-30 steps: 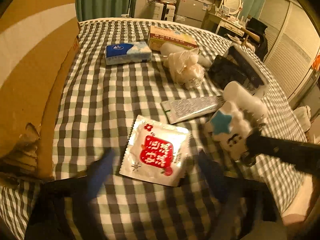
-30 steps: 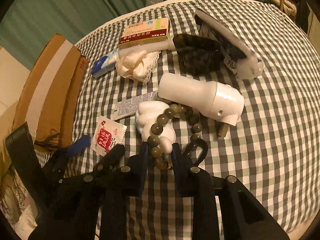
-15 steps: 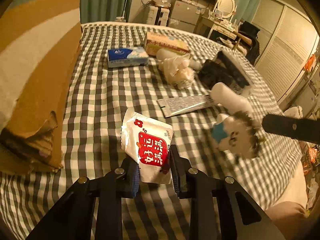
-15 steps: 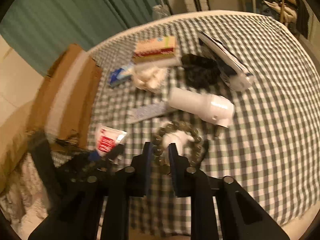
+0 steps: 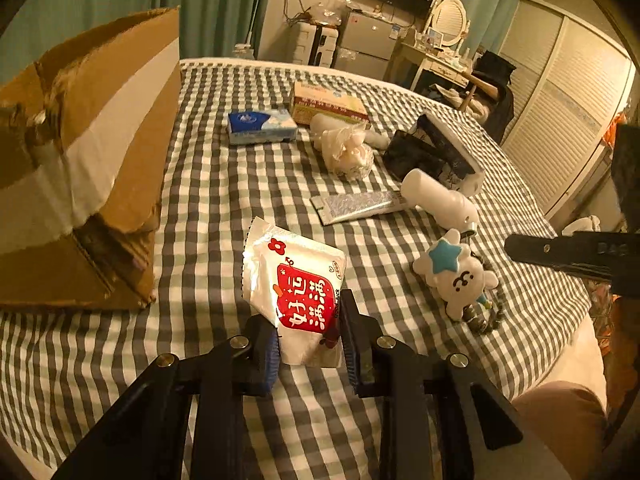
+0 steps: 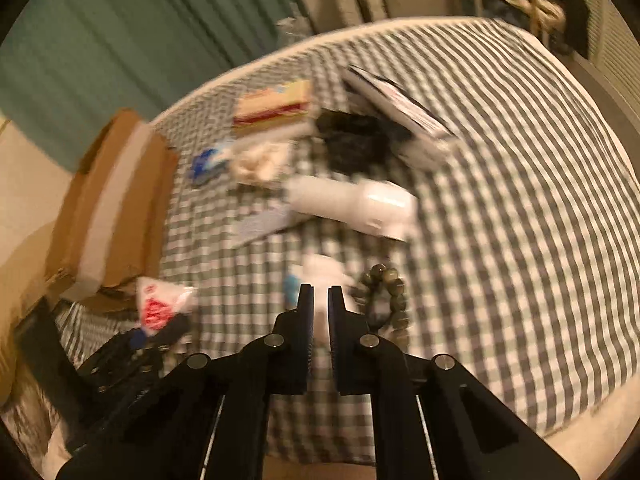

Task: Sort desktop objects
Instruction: 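Lift the sachet with the left gripper while the right gripper lifts the bracelet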

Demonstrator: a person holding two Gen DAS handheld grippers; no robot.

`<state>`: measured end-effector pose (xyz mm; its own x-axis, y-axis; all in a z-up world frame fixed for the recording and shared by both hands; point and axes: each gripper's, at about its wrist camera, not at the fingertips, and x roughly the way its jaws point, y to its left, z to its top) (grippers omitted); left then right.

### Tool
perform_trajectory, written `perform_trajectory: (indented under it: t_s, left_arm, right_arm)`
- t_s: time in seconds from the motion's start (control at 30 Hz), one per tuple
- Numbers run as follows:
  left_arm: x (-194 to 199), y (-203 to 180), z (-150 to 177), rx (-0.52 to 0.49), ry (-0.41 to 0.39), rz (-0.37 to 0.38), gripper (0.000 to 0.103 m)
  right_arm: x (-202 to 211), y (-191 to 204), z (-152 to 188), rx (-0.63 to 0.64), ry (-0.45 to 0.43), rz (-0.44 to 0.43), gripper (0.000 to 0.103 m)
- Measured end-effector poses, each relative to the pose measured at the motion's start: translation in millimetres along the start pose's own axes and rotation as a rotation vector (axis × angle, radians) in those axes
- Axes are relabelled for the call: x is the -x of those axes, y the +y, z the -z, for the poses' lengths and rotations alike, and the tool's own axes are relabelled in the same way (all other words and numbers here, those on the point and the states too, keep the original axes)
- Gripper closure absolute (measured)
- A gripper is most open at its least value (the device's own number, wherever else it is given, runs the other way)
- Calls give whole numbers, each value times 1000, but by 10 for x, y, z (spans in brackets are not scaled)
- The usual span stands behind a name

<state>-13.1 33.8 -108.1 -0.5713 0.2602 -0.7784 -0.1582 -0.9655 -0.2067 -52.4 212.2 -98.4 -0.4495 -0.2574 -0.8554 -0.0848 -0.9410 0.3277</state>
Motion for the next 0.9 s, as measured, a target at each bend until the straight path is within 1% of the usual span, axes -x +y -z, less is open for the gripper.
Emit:
perform_trajectory:
  t_s: [0.03,0.13,0.23,0.3,0.33,0.37,0.4,0.47,0.5,0.57,0.6,0.63,0.67,0.77,0.83,0.9]
  left_arm:
    - [-11,3,13,2,4,-2,77]
    - [-35,-2,30,-2,10,-5,77]
    - [-68,-5,29,-5,16,-5,77]
    - [-103,-14,31,-7,22,-5,77]
    - [-112,-19,37,-10,23,-8,77]
    - [-127,-27,40,-15,26,-9,77]
    - [-143,-38,44,-21,29,-10,77]
    - [-177,-50,60,-32,36,-10,77]
    - [-196,-53,67,-33,41,-10,77]
    - [-222,-49,82,-31,48,-10,77]
    - [-231,-44,87,-30,52,-11,77]
    - [-236,-41,93,-28,53,-14,77]
    - [-238,-33,95,-25,55,-14,77]
    - [-208,-18,98,-16,54,-17,77]
    - [-164,-14,95,-15,46,-17,77]
    - [-114,-16,84,-12,38,-15,77]
  right_arm:
    - [-29,-64,3,-17,7,24,86]
    - [-59,-180,-8,-47,18,48,76]
    - [-78,-304,-23,-84,26,77,74]
    - [-113,-366,-18,-109,41,74,72]
    - [-132,-387,-22,-118,51,92,66]
    - [-153,-399,-23,-120,61,112,63]
    - [-192,-425,-23,-124,79,131,60]
    - [-339,-515,-6,-154,144,168,60]
    - [-395,-553,11,-169,168,168,60]
    - [-475,-616,32,-192,197,148,63]
    - [-493,-633,27,-194,202,146,73]
    - [-507,-634,23,-190,206,141,86]
    - [-526,-629,26,-187,211,122,92]
    - [-503,-595,30,-174,190,85,92]
    - [-414,-536,22,-158,148,44,92]
    - [-314,-480,15,-135,113,45,92]
